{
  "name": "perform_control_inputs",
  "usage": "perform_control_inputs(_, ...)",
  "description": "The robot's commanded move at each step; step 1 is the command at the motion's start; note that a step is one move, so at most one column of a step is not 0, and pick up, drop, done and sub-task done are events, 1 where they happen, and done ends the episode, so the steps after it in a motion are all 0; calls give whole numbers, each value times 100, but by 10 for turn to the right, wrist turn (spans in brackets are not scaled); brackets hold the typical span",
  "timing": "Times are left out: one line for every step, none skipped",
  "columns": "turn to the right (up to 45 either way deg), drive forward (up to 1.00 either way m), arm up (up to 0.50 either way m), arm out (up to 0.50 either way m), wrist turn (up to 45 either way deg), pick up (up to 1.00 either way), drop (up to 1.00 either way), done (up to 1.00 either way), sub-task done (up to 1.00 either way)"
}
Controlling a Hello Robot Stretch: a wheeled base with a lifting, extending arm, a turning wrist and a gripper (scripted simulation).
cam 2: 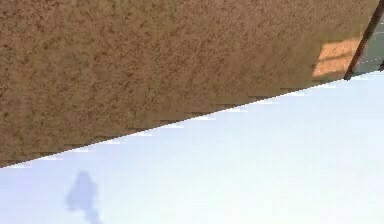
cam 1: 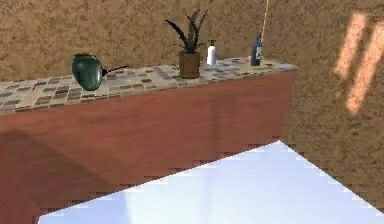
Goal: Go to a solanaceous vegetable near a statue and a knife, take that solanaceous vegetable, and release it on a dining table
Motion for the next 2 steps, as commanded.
perform_control_inputs(-210, 0, 0, 0, 0, 0, 0, 0, 0)
perform_control_inputs(0, 35, 0, 0, 0, 0, 0, 0, 0)
